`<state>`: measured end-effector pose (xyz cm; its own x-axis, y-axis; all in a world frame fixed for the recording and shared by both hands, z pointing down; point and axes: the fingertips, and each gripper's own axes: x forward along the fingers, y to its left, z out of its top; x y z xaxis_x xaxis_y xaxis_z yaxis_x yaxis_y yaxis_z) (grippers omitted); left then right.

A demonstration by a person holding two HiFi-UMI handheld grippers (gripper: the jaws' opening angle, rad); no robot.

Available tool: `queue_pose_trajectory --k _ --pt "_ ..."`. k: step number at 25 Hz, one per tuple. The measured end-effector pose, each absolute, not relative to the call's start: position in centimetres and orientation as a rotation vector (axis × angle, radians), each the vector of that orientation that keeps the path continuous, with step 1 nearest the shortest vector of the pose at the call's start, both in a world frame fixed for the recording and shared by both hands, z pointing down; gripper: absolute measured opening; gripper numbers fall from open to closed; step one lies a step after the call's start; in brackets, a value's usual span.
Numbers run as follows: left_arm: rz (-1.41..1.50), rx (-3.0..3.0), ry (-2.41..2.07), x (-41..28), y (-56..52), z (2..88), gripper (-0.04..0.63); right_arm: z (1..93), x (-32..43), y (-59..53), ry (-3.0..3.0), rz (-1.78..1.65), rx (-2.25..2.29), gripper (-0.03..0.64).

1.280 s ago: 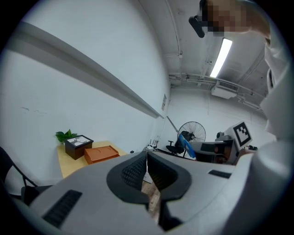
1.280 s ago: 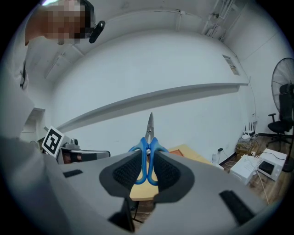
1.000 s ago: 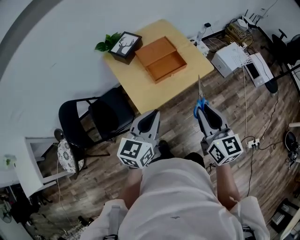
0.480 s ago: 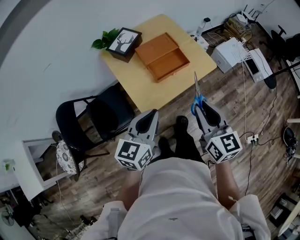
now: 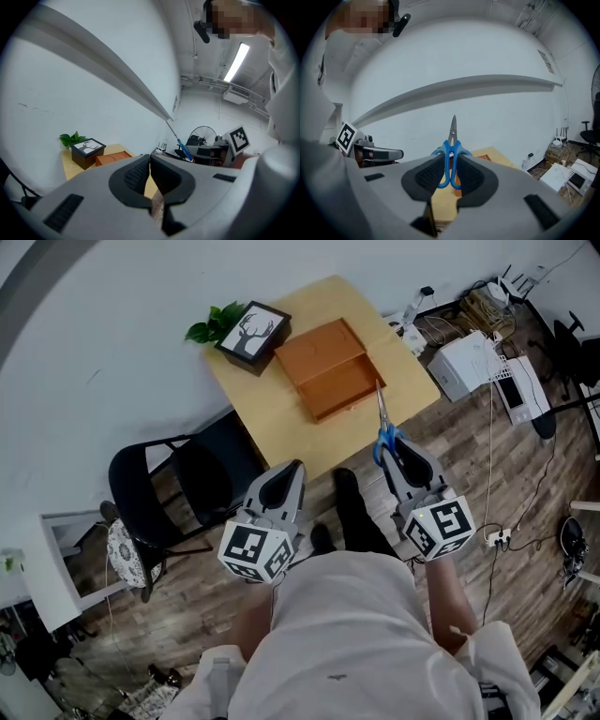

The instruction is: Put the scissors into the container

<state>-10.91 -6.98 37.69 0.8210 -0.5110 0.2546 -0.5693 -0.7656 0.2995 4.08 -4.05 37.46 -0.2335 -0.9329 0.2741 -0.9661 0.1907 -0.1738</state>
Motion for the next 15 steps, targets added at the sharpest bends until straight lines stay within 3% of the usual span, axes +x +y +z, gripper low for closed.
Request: queue_pose_trajectory --k 15 --pt "0.288 2.58 -0.993 -5.9 -16.1 37.1 0.008 39.8 9.1 -16.3 -2.432 0.441 1.59 0.083"
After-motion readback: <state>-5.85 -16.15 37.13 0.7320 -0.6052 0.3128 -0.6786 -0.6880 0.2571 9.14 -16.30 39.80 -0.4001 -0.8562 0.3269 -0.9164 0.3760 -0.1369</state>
